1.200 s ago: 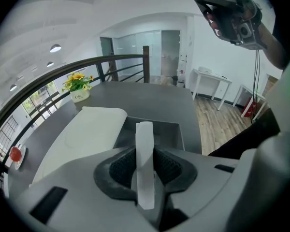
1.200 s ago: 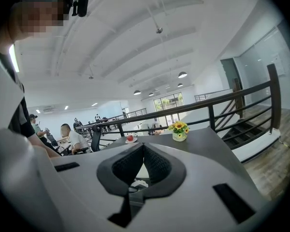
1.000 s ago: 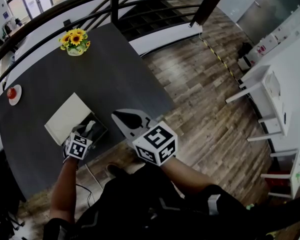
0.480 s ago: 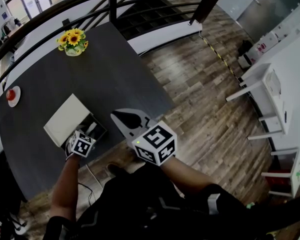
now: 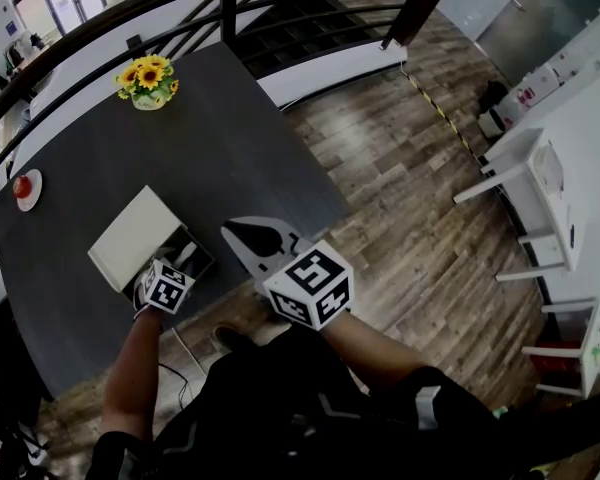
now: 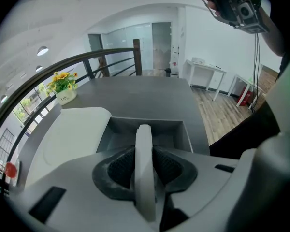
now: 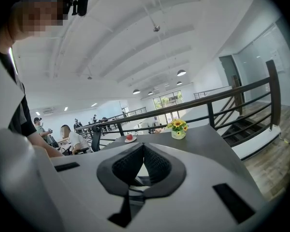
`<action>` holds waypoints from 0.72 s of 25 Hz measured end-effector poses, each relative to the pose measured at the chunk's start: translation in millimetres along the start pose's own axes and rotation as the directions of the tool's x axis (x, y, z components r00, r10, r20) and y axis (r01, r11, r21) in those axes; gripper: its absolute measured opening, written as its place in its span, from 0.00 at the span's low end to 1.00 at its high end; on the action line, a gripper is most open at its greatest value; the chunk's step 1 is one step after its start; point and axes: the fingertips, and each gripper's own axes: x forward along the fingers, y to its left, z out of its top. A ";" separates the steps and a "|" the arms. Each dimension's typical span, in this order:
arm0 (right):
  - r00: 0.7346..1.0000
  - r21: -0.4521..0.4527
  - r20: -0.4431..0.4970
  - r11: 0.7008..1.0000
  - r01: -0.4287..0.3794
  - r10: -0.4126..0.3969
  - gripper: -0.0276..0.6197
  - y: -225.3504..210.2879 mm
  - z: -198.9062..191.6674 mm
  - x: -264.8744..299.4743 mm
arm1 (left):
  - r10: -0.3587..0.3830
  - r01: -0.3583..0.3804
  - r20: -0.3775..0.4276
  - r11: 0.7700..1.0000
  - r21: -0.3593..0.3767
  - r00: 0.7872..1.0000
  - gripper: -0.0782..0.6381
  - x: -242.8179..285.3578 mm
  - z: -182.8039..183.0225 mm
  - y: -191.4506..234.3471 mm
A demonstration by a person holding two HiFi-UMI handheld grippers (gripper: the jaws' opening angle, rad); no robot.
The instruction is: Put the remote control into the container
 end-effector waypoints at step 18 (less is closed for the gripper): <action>0.999 -0.021 0.005 0.999 -0.040 0.040 0.05 1.4 9.2 5.4 | 0.066 -0.073 0.138 0.996 0.048 0.988 0.27 -25.9 16.1 3.6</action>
